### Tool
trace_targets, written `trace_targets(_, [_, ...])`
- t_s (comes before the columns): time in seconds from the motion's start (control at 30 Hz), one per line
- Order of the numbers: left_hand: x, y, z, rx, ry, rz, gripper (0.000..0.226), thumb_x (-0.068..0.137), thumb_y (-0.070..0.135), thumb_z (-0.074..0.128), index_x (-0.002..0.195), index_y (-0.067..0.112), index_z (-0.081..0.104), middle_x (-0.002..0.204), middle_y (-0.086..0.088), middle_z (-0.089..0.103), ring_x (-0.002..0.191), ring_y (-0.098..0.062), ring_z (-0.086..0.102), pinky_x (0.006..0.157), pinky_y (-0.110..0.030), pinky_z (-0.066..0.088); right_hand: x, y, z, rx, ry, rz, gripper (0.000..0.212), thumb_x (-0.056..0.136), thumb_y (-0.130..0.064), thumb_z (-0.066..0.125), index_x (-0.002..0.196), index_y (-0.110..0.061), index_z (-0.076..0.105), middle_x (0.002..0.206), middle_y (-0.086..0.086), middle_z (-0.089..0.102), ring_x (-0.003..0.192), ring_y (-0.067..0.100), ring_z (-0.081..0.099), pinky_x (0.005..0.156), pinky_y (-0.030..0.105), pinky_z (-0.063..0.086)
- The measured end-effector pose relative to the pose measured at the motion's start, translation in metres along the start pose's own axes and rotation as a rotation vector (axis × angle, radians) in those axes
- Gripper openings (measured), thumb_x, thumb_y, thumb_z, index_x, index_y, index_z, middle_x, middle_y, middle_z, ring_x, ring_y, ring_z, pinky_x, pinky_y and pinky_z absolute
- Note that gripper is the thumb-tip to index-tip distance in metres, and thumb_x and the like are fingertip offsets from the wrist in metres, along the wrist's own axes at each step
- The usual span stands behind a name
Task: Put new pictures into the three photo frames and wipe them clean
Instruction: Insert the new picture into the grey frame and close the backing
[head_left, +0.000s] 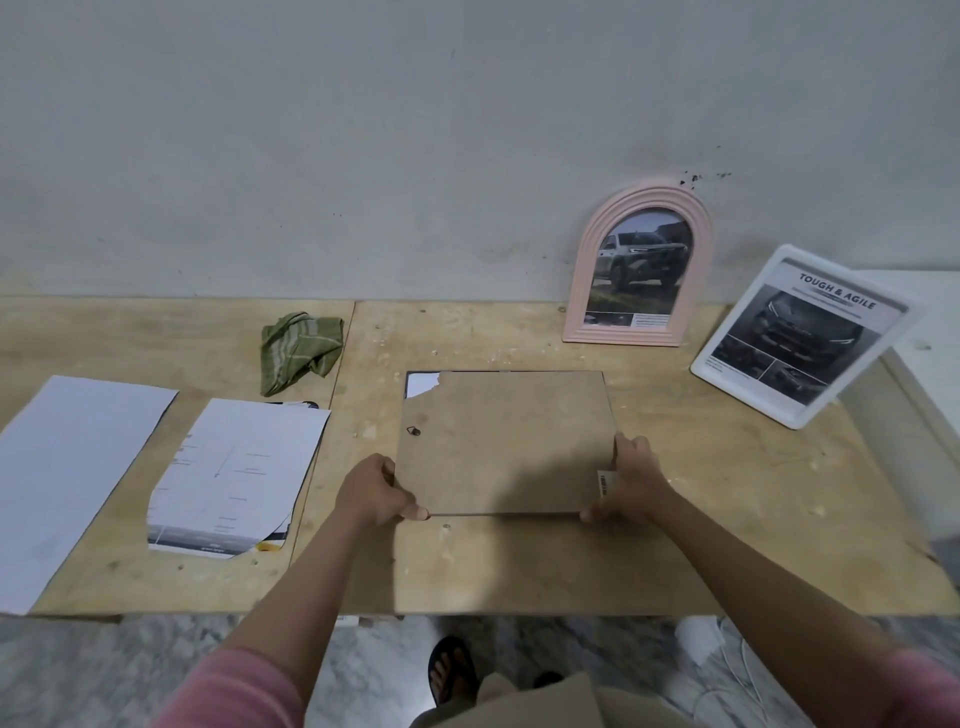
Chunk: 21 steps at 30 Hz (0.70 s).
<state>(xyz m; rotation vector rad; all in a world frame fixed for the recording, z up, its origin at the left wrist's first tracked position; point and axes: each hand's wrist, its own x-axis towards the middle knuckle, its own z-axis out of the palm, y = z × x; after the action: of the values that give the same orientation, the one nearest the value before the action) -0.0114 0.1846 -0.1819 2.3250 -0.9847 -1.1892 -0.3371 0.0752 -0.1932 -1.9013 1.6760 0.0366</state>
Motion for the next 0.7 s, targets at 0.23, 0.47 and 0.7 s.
trace_targets(0.23, [0.005,0.014,-0.004,0.172,-0.02,-0.044,0.051,0.051,0.016,0.088,0.071,0.017,0.04,0.076,0.0,0.056,0.072,-0.022,0.054,0.065,-0.028,0.039,0.006,-0.007,-0.005,0.004,-0.033,0.084,0.126,0.033,-0.04,0.095,0.137,-0.013,0.03,0.128,0.01,0.036,0.118,0.029,0.042,0.095,0.043,0.046])
trace_targets(0.47, [-0.005,0.029,-0.001,0.275,-0.002,-0.088,0.038,0.063,0.019,0.083,0.072,0.017,0.046,0.073,0.001,0.059,0.075,-0.02,0.06,0.067,-0.024,0.04,0.012,-0.011,-0.005,0.139,-0.07,0.233,0.127,0.035,-0.034,0.097,0.138,-0.025,0.024,0.128,0.014,0.035,0.119,0.036,0.044,0.097,0.044,0.045])
trace_targets(0.7, [-0.003,0.033,0.003,0.359,0.012,-0.14,0.028,0.061,0.025,0.08,0.068,0.013,0.056,0.068,0.001,0.058,0.055,-0.012,0.056,0.053,-0.02,0.04,0.016,-0.019,0.007,0.323,-0.041,0.412,0.114,0.038,-0.017,0.093,0.128,-0.039,0.027,0.12,0.015,0.036,0.106,0.031,0.043,0.095,0.043,0.047])
